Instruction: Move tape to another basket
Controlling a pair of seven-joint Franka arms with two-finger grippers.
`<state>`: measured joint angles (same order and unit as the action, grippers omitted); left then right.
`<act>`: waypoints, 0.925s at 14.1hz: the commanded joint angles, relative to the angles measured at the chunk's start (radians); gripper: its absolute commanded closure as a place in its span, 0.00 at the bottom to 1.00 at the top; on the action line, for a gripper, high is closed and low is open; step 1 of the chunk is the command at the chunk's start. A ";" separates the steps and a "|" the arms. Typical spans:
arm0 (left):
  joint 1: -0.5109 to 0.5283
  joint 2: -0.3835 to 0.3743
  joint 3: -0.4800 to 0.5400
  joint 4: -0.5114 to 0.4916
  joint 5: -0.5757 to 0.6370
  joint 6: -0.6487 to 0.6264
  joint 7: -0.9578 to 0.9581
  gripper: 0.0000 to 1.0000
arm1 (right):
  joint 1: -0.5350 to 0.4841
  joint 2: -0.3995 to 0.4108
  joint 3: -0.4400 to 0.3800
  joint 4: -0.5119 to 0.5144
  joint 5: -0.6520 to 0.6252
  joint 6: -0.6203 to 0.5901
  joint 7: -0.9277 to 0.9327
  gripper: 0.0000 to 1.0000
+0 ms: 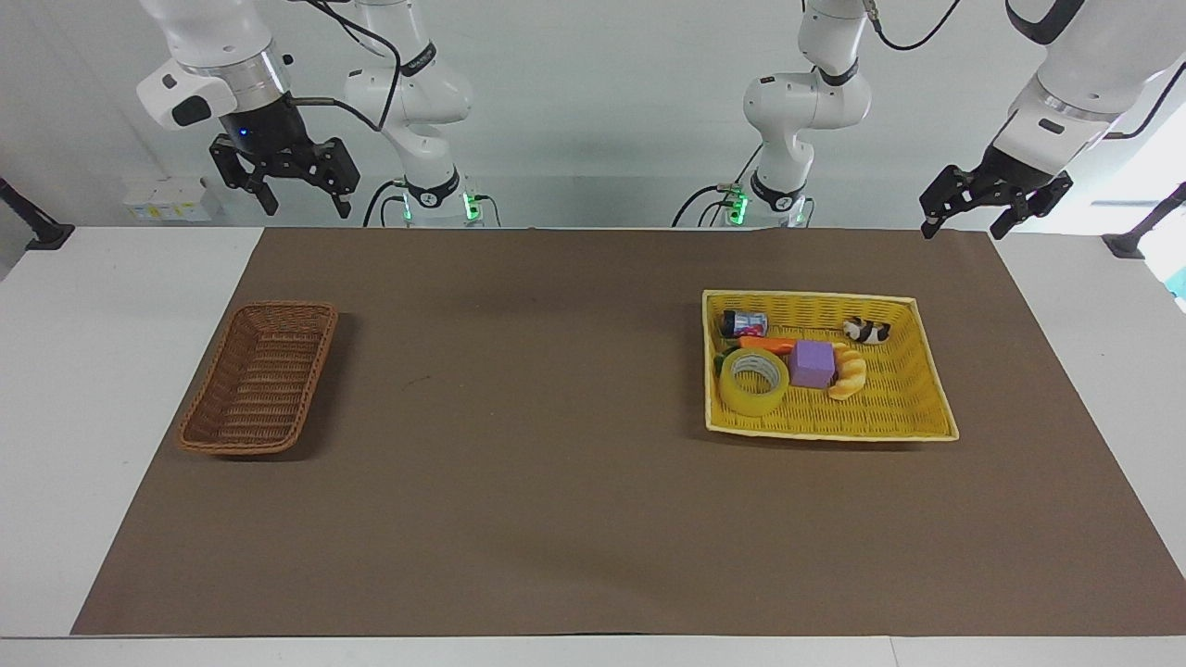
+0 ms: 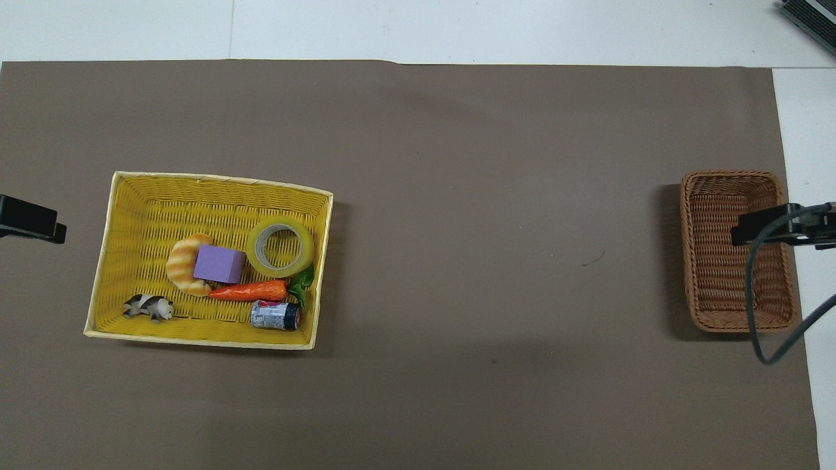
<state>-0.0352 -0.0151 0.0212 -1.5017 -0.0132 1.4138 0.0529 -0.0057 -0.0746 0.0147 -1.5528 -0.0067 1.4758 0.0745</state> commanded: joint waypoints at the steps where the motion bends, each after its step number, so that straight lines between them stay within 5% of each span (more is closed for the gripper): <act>1: 0.000 -0.019 0.000 0.000 0.007 -0.015 -0.005 0.00 | -0.010 -0.010 -0.001 -0.016 0.020 0.009 -0.021 0.00; 13: 0.001 -0.033 0.005 -0.006 0.007 -0.019 -0.005 0.00 | -0.010 -0.011 -0.001 -0.020 0.021 0.009 -0.016 0.00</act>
<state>-0.0351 -0.0318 0.0266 -1.5011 -0.0132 1.4099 0.0529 -0.0057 -0.0746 0.0147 -1.5549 -0.0067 1.4758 0.0745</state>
